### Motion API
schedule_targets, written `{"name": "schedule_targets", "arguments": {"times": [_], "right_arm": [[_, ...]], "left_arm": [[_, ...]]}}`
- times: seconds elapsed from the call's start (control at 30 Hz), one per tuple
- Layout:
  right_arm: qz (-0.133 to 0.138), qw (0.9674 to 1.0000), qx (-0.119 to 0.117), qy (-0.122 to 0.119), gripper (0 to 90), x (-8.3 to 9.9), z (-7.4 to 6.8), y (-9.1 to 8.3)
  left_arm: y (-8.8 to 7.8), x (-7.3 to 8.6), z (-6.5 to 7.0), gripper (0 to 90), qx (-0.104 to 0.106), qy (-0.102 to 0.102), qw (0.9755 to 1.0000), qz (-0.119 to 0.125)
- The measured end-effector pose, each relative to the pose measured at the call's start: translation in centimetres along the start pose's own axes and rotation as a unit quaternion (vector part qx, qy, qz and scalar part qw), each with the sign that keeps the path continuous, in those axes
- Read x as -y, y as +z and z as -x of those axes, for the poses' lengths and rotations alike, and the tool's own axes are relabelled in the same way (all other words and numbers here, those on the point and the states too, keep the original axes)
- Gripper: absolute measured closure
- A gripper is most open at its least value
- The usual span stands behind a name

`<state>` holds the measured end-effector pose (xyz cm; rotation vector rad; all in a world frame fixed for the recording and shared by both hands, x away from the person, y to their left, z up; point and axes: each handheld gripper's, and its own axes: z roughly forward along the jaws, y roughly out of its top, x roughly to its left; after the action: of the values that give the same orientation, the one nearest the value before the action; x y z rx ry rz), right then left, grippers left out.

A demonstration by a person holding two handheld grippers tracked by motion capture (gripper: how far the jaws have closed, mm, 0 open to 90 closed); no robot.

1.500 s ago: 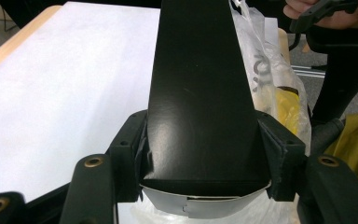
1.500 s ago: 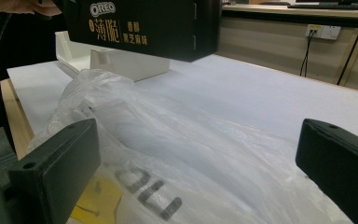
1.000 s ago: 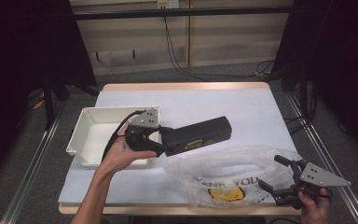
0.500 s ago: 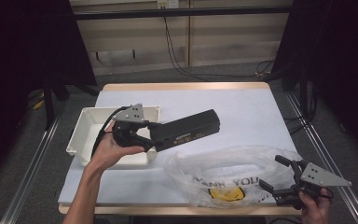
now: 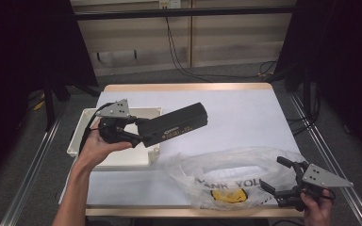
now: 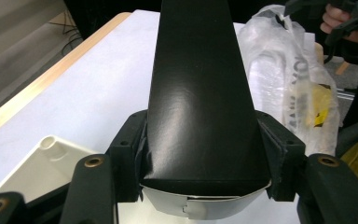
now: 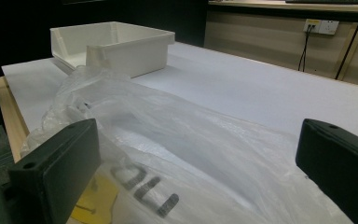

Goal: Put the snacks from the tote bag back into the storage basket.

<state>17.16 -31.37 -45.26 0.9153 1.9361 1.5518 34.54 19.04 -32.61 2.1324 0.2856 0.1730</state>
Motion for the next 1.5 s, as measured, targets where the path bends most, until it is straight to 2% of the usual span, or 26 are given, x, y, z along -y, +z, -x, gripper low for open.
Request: {"name": "schedule_targets", "arguments": {"times": [0.37, 0.57, 0.87, 0.93, 0.97, 1.07, 1.17, 1.37, 1.5], "right_arm": [[0.0, 1.0, 0.001, -0.001, 0.0, 0.0, 0.1, -0.1], [0.0, 1.0, 0.001, -0.001, 0.0, 0.0, 0.0, -0.1], [-0.002, 1.0, -0.001, 0.0, 0.0, 0.0, 0.1, 0.1], [-0.004, 1.0, -0.002, -0.001, 0.0, 0.0, 0.0, 0.0], [-0.002, 1.0, -0.003, 0.0, 0.0, 0.0, 0.0, 0.1], [-0.002, 1.0, -0.002, 0.0, 0.0, 0.0, 0.0, 0.1], [-0.005, 1.0, -0.004, 0.0, 0.0, 0.0, -0.1, 0.2], [-0.007, 0.9999, -0.007, -0.004, 0.0, 0.0, -0.1, 0.3], [-0.007, 1.0, -0.006, -0.002, 0.0, -0.1, -0.2, 0.3]], "left_arm": [[-1.8, 1.2, -1.6, 43.1, -0.021, -0.016, 0.9997, -0.002], [-2.9, 1.7, -2.4, 43.1, -0.03, -0.012, 0.9993, -0.019], [-4.6, 2.7, -3.6, 43.1, -0.037, -0.016, 0.9989, -0.022], [-4.9, 3.1, -4.0, 43.1, -0.049, -0.024, 0.9982, -0.025], [-5.2, 3.3, -4.2, 43.1, -0.05, -0.02, 0.9981, -0.03], [-5.8, 3.6, -4.6, 43.1, -0.051, -0.03, 0.998, -0.024], [-6.4, 3.8, -4.8, 43.1, -0.055, -0.029, 0.9978, -0.026], [-6.8, 4.6, -5.4, 43.1, -0.059, -0.04, 0.9972, -0.025], [-6.9, 5.1, -6.1, 43.1, -0.057, -0.037, 0.9972, -0.032]]}}
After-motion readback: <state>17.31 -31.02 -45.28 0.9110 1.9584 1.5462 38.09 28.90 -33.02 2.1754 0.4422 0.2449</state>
